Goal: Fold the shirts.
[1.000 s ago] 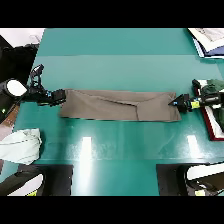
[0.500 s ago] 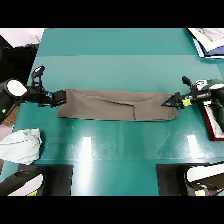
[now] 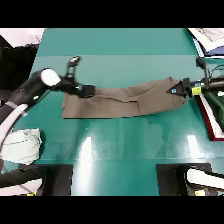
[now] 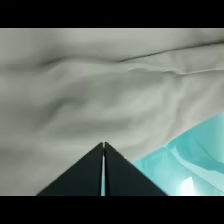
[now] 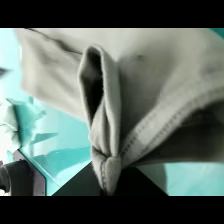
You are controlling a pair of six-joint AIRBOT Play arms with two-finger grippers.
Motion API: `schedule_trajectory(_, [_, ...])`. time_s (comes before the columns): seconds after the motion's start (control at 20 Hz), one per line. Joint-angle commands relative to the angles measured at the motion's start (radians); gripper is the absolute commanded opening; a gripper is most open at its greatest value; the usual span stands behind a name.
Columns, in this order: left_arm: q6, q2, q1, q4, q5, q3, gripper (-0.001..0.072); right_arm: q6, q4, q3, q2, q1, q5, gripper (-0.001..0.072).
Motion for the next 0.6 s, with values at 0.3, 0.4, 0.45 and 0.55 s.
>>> schedule_trajectory(0.3, [0.021, -0.443, -0.151, -0.061, 0.002, 0.405, 0.0023, 0.234, 0.009, 0.423, -0.032, 0.34, 0.022, 0.0018])
schedule_trajectory(0.4, [0.021, -0.458, -0.151, -0.059, 0.024, 0.406, 0.0023, 0.259, 0.008, 0.505, -0.089, 0.406, 0.023, 0.0018])
schedule_trajectory(0.45, [0.025, -0.46, -0.151, -0.06, 0.035, 0.406, 0.0023, 0.272, -0.006, 0.543, -0.119, 0.435, 0.024, 0.0018])
schedule_trajectory(0.55, [0.052, -0.46, -0.151, -0.06, 0.04, 0.407, 0.0023, 0.295, -0.092, 0.621, -0.174, 0.495, 0.033, 0.0018])
